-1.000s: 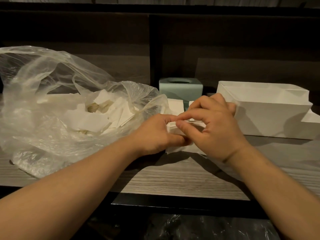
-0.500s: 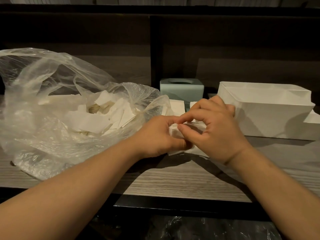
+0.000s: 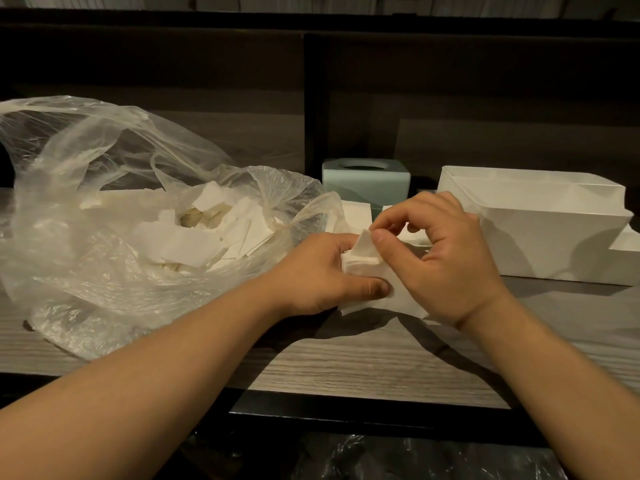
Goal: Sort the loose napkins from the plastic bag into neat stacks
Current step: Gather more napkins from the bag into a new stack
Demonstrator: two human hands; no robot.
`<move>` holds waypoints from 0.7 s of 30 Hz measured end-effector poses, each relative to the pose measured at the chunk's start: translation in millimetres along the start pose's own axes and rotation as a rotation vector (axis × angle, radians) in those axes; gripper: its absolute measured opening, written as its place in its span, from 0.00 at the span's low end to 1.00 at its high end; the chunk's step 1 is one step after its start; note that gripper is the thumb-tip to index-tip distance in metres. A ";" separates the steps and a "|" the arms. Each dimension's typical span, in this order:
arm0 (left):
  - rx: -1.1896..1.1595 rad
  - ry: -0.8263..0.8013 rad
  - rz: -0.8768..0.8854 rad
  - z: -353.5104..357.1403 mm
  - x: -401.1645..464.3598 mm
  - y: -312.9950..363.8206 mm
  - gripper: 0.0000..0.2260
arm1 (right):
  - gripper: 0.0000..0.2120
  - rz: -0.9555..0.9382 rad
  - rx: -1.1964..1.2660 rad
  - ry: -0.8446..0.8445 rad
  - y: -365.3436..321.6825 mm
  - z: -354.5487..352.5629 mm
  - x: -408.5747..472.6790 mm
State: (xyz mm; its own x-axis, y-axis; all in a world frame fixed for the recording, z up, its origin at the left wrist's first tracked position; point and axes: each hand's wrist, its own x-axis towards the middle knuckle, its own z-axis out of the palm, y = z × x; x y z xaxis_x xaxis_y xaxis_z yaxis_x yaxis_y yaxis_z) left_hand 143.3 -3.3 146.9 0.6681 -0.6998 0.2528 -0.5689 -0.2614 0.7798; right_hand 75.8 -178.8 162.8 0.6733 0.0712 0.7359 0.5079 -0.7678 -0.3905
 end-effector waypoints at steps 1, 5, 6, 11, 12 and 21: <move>-0.007 -0.002 -0.003 0.0 0.0 -0.1 0.11 | 0.03 0.013 -0.009 -0.011 0.6 -0.4 0.1; -0.031 -0.011 -0.028 -0.1 -0.1 -1.4 0.09 | 0.03 0.042 -0.034 -0.019 4.5 -2.6 -0.1; -0.039 -0.015 -0.034 -0.3 -0.2 -1.7 0.08 | 0.03 0.040 -0.010 0.002 5.6 -3.9 0.1; -0.050 0.003 -0.060 -2.3 -1.3 -3.0 0.09 | 0.05 0.140 -0.067 -0.050 14.0 -11.0 -1.0; -0.057 0.005 -0.071 -2.9 -1.9 -2.5 0.09 | 0.05 0.132 -0.058 -0.021 14.4 -13.3 -1.3; -0.021 0.044 -0.122 -7.2 -2.2 -4.2 0.14 | 0.08 0.176 0.533 -0.166 -4.7 -32.2 -9.1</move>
State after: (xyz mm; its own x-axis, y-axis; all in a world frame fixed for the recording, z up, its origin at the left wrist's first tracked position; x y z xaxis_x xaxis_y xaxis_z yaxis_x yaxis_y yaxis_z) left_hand 147.7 4.2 147.1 0.7527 -0.6333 0.1798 -0.4719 -0.3287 0.8181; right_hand 50.0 -196.2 175.8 0.8257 0.1033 0.5546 0.5515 -0.3543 -0.7552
